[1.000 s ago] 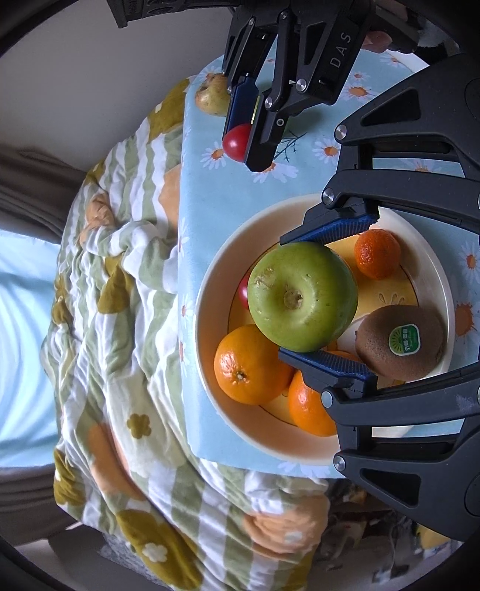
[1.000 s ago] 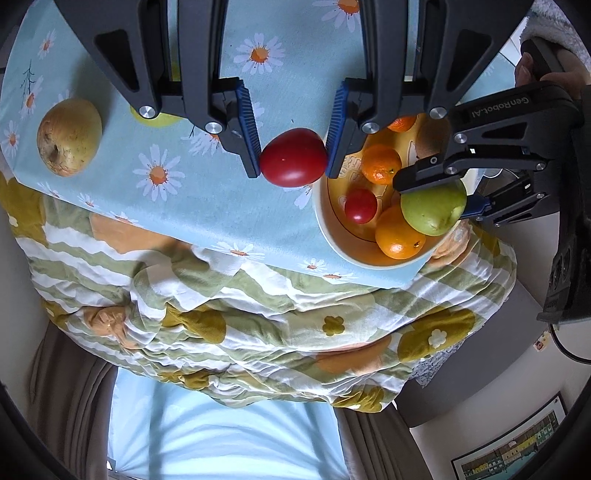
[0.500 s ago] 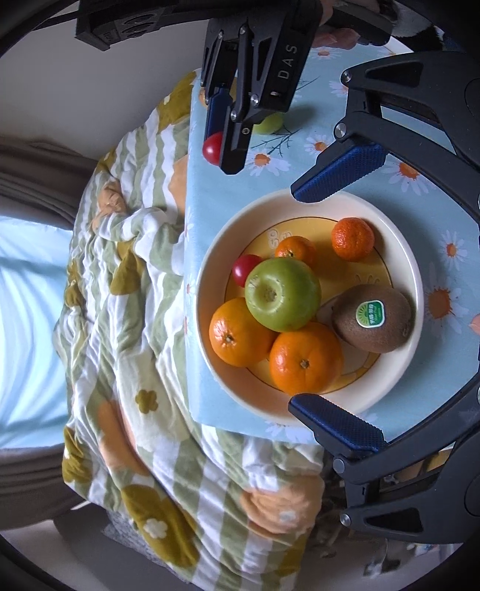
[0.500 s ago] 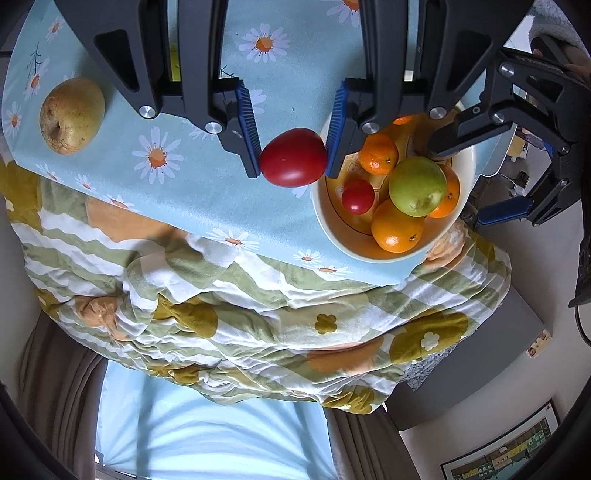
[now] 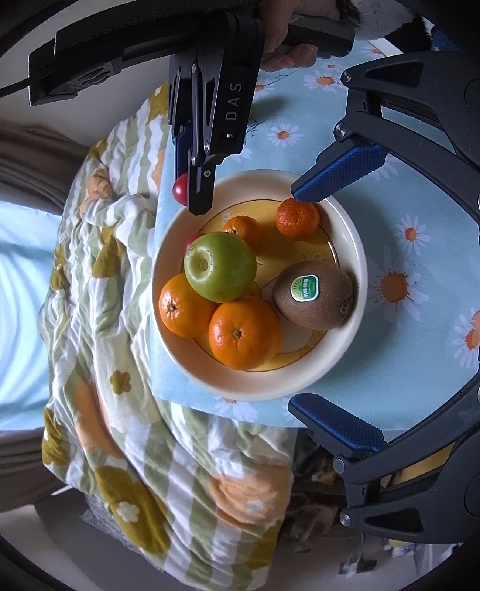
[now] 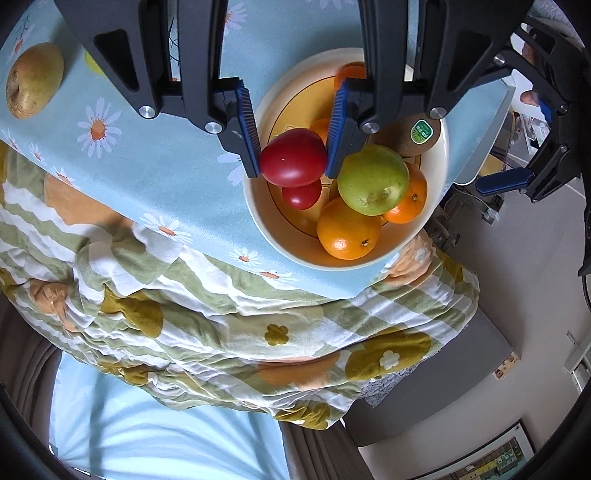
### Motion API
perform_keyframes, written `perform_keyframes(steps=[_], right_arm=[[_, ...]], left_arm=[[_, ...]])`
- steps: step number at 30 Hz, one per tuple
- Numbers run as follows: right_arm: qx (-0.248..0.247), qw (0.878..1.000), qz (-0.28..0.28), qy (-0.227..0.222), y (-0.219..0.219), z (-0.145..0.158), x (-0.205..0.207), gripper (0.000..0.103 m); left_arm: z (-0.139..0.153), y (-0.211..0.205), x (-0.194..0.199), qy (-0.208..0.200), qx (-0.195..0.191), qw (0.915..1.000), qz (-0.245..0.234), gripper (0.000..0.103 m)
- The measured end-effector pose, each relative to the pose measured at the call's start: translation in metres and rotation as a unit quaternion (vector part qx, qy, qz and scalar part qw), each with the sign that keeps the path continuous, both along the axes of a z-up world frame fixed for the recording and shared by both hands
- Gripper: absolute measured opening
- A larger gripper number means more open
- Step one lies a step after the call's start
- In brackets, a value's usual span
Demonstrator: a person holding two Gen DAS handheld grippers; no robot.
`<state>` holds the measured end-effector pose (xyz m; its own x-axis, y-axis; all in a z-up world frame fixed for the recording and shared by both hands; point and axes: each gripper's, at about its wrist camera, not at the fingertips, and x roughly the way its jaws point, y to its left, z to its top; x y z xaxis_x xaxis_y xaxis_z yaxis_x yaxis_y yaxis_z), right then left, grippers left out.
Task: Organize fruits
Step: 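Lower the red tomato into the bowl and open the right gripper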
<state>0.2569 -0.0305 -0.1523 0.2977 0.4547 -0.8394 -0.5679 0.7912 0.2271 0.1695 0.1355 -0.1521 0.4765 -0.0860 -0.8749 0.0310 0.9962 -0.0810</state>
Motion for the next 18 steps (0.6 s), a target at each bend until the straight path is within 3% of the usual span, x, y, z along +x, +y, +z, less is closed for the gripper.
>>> perform_keyframes(steps=[11,13,18], right_arm=[[-0.029,0.999,0.007,-0.034,0.003,-0.006,-0.003,0.034],[-0.028,0.999,0.006,-0.040,0.001,-0.004,-0.006,0.058],[-0.031,0.998,-0.004,-0.054,-0.006,0.001,-0.013,0.086]], left_arm=[[-0.001,0.012,-0.014,0.002,-0.006,0.9998,0.019,0.103],[0.000,0.013,-0.016,0.003,-0.011,0.9997,0.021,0.103],[0.001,0.015,-0.022,0.005,-0.017,0.9996,0.024,0.103]])
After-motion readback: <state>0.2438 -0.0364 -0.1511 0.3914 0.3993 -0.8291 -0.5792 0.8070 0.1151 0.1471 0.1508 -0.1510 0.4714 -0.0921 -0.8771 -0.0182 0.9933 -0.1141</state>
